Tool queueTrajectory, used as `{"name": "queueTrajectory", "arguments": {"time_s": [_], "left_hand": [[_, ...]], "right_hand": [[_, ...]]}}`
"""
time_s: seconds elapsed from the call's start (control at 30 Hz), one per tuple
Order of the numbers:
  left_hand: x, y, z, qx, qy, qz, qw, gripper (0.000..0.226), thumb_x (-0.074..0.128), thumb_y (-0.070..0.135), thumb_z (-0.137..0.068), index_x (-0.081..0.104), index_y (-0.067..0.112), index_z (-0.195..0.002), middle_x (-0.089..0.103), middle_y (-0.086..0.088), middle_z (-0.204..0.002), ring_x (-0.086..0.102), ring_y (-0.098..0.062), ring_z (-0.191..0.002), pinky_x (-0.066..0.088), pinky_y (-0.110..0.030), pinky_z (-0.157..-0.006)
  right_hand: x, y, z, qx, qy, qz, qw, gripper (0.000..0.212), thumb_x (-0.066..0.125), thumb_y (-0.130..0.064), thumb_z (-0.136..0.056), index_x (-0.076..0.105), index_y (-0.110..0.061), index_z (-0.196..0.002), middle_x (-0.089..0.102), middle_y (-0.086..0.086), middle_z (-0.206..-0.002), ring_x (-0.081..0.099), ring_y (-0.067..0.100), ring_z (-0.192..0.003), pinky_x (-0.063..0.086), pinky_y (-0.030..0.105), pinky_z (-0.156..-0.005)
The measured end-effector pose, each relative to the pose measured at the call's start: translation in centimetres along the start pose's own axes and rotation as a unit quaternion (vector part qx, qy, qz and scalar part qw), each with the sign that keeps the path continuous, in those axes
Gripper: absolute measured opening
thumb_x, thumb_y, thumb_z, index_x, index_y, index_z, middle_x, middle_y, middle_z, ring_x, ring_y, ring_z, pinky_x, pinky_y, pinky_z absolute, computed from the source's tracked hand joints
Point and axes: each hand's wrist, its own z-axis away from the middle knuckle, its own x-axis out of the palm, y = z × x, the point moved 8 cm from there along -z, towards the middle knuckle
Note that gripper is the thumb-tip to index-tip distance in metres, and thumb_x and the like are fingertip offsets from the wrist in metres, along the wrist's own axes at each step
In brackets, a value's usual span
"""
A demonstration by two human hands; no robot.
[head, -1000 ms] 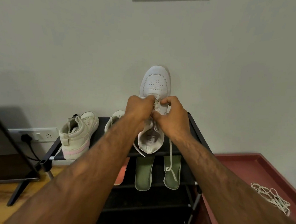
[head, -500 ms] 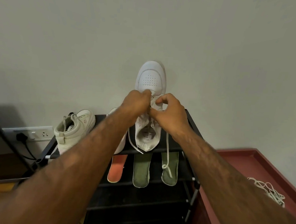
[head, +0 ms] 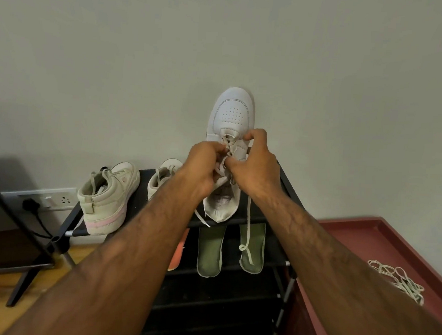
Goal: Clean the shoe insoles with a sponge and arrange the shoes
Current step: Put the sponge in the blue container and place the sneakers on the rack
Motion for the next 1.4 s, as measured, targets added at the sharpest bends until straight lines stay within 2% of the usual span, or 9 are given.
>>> {"name": "queueTrajectory", "arguments": {"time_s": [0.27,0.4,0.53,0.63,0.77,0.87,0.93,1.03,1.4], "left_hand": [[1.9,0.7,-0.2,0.014,-0.030,0.008,0.999,0.036,0.034,0.003,-0.099,0.047,0.010,-0.067,0.049,0.004,-0.037,0.047,-0.006,-0.028,0.037,-0.014,-0.033],[0.3,1.4,-2.4,0.090,-0.012,-0.170,0.981,0.025,0.045,0.008,-0.095,0.060,0.010,-0.076,0.053,0.002,-0.054,0.053,-0.014,-0.046,0.045,-0.025,-0.051],[-0.8,3.1,-2.1,0.341,0.004,-0.382,0.859,0.017,0.060,0.018,-0.099,0.076,0.019,-0.098,0.070,0.006,-0.089,0.070,-0.018,-0.079,0.060,-0.042,-0.072],[-1.0,2.5,-1.0,0.438,0.029,-0.487,0.755,0.024,0.062,0.014,-0.097,0.075,0.018,-0.116,0.069,-0.001,-0.110,0.068,-0.023,-0.094,0.058,-0.045,-0.080],[0.1,2.8,-0.4,0.507,0.046,-0.622,0.595,0.020,0.064,0.018,-0.090,0.073,0.011,-0.106,0.065,-0.007,-0.105,0.067,-0.034,-0.071,0.049,-0.038,-0.053],[0.6,3.1,-0.9,0.507,0.038,-0.702,0.499,0.023,0.077,0.016,-0.085,0.067,0.010,-0.105,0.061,-0.009,-0.109,0.062,-0.030,-0.075,0.031,-0.032,-0.052],[0.8,3.3,-0.8,0.509,0.034,-0.707,0.489,0.031,0.078,0.012,-0.082,0.063,0.008,-0.109,0.059,-0.010,-0.113,0.059,-0.029,-0.082,0.031,-0.032,-0.053],[0.7,3.5,-1.1,0.504,0.041,-0.682,0.528,0.027,0.072,0.008,-0.086,0.059,0.007,-0.110,0.056,-0.011,-0.114,0.057,-0.029,-0.083,0.034,-0.034,-0.054],[1.9,5.1,-1.3,0.432,0.023,-0.753,0.496,0.030,0.055,0.022,-0.097,0.051,0.008,-0.123,0.051,-0.008,-0.122,0.043,-0.019,-0.076,0.036,-0.036,-0.061]], "right_hand": [[0.1,2.3,-1.0,0.064,-0.012,-0.086,0.994,0.045,0.075,-0.020,-0.088,0.048,-0.039,-0.117,0.068,-0.007,-0.105,0.073,0.018,-0.086,0.065,0.046,-0.068],[-0.2,2.8,-1.2,0.063,-0.025,-0.132,0.989,0.033,0.076,-0.015,-0.089,0.058,-0.038,-0.104,0.072,0.000,-0.112,0.076,0.021,-0.082,0.065,0.047,-0.060],[-0.5,2.0,-0.5,0.032,-0.033,-0.152,0.987,0.028,0.079,-0.024,-0.091,0.067,-0.030,-0.115,0.064,-0.005,-0.122,0.074,0.018,-0.080,0.064,0.042,-0.053],[-0.4,1.8,-0.3,0.007,-0.017,-0.129,0.991,0.026,0.079,-0.026,-0.091,0.069,-0.030,-0.115,0.064,-0.007,-0.120,0.073,0.015,-0.080,0.063,0.040,-0.051],[-0.4,1.7,-0.4,-0.013,0.001,-0.111,0.994,0.025,0.081,-0.026,-0.090,0.074,-0.030,-0.114,0.066,-0.011,-0.119,0.072,0.013,-0.083,0.063,0.037,-0.051],[-0.1,1.6,-0.8,-0.040,0.013,-0.093,0.995,0.024,0.082,-0.032,-0.088,0.077,-0.035,-0.112,0.068,-0.014,-0.122,0.072,0.014,-0.095,0.063,0.035,-0.054],[-0.1,1.5,-0.8,-0.057,0.025,-0.063,0.996,0.023,0.080,-0.042,-0.087,0.075,-0.040,-0.109,0.066,-0.014,-0.123,0.071,0.011,-0.098,0.064,0.035,-0.062],[-0.3,1.0,-0.3,-0.091,0.037,0.032,0.995,0.022,0.067,-0.045,-0.097,0.073,-0.042,-0.118,0.056,-0.013,-0.126,0.063,0.006,-0.102,0.056,0.029,-0.076],[-0.3,-3.6,-0.2,-0.371,0.044,0.333,0.865,0.020,0.063,-0.033,-0.100,0.062,-0.017,-0.112,0.061,0.001,-0.104,0.061,0.021,-0.090,0.054,0.036,-0.055]]}}
